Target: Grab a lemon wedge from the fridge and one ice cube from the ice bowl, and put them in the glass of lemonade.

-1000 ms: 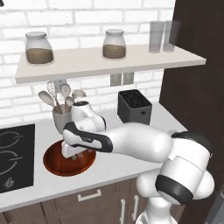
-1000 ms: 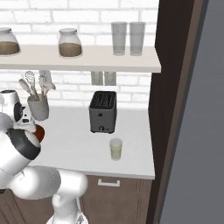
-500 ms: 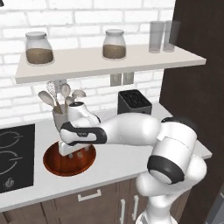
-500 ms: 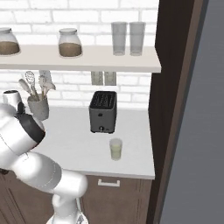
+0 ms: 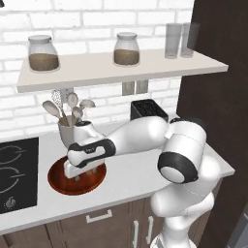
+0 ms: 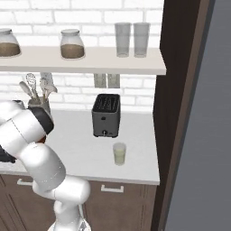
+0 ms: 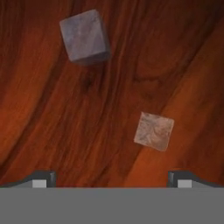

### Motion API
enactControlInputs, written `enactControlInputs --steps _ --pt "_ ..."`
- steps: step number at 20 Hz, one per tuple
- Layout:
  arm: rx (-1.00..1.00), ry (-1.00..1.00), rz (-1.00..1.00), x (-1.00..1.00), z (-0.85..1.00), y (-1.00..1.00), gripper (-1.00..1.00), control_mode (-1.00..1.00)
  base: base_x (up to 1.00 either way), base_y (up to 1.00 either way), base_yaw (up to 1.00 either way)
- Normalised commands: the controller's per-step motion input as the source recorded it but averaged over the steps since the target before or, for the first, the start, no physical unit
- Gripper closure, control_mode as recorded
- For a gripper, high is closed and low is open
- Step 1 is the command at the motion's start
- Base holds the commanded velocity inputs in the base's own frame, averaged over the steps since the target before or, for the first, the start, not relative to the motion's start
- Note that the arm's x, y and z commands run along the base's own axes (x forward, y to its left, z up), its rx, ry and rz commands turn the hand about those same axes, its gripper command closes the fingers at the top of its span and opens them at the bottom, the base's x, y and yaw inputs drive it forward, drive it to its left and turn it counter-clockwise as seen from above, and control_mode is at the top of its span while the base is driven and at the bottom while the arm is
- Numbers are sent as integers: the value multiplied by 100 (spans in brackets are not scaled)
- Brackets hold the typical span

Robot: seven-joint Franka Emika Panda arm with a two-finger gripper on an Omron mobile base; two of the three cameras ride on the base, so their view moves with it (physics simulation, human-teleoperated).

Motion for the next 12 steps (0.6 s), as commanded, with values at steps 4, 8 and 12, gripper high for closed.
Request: enactControlInputs --steps 4,8,12 --pt "0 0 0 1 -11 25 -100 -100 0 0 0" --pt "0 -1 0 0 0 29 -100 -100 0 0 0" --pt "-2 -1 -4 0 0 3 -100 -100 0 0 0"
